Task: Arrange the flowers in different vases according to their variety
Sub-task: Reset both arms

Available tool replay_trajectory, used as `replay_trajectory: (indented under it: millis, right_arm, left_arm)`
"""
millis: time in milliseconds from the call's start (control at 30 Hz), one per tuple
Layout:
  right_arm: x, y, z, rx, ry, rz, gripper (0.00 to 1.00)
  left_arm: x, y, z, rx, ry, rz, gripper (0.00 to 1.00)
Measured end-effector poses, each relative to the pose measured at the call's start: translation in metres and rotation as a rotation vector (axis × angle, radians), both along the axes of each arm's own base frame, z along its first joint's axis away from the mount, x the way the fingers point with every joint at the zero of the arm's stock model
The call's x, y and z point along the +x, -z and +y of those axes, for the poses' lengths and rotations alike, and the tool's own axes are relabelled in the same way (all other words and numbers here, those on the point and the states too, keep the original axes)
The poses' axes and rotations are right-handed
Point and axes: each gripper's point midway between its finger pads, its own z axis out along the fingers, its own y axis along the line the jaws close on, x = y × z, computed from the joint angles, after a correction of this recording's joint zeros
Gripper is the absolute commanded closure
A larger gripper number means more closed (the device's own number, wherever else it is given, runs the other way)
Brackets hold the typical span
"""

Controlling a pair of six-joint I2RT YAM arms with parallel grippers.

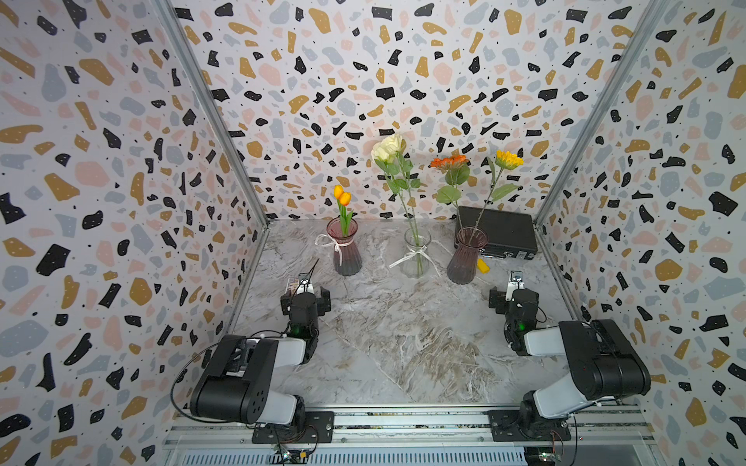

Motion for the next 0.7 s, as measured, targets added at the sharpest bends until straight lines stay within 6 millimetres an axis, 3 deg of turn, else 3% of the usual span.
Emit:
replay_trajectory:
  millis: [700]
  right_arm:
    - [0.0,0.0001,0.0001,0.0,0.0,0.0,0.0]
  left_arm:
    - [0.0014,0.0018,-0.0088,-0.013,0.051,0.007,0.0]
